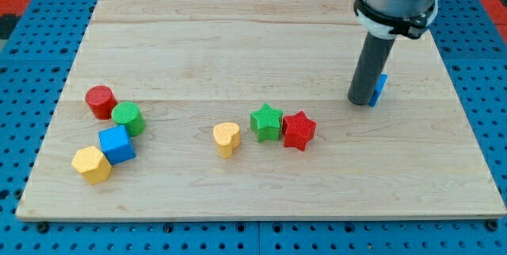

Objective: Push the blue cube along with a green circle to the top of the board

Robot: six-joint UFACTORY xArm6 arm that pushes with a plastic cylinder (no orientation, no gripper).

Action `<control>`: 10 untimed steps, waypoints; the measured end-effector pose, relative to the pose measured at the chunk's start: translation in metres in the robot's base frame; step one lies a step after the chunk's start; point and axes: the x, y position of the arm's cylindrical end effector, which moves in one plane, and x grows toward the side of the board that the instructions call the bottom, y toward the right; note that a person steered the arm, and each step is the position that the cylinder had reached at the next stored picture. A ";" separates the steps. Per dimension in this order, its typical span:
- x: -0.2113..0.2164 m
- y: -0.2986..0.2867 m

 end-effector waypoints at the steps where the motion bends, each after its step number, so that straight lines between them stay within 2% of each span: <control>1: -0.020 -0.117; 2: -0.018 -0.230; 4: 0.081 -0.244; 5: 0.156 -0.275; 6: 0.150 -0.329; 7: 0.104 -0.334; 8: 0.072 -0.334; 9: 0.052 -0.318; 10: 0.013 -0.294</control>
